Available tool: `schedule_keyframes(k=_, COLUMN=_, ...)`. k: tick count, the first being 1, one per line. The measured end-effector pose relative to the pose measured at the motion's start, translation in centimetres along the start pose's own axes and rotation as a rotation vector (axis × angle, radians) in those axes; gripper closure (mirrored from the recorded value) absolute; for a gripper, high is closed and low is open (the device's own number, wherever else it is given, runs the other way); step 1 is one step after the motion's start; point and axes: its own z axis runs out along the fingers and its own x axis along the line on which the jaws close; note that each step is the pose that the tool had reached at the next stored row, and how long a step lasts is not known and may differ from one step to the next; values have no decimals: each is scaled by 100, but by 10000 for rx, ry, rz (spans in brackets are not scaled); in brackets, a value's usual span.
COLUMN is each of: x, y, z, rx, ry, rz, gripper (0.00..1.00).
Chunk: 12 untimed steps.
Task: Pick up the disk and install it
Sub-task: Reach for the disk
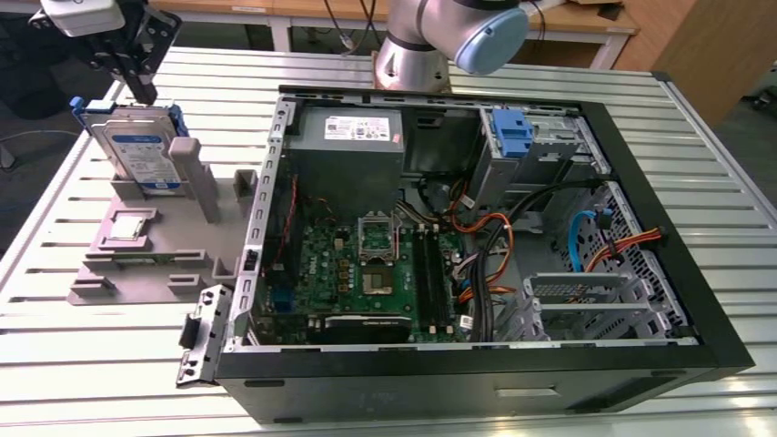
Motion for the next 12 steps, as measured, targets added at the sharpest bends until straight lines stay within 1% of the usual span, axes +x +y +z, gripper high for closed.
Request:
schedule_keyframes(k=6, x=65, y=-5, z=12, rx=-1, ry=-1, rz=-1, gripper=90)
schedule_keyframes(k=12, x=144, y=-11, z=21, rx=-1, ry=-1, rz=-1, gripper=90)
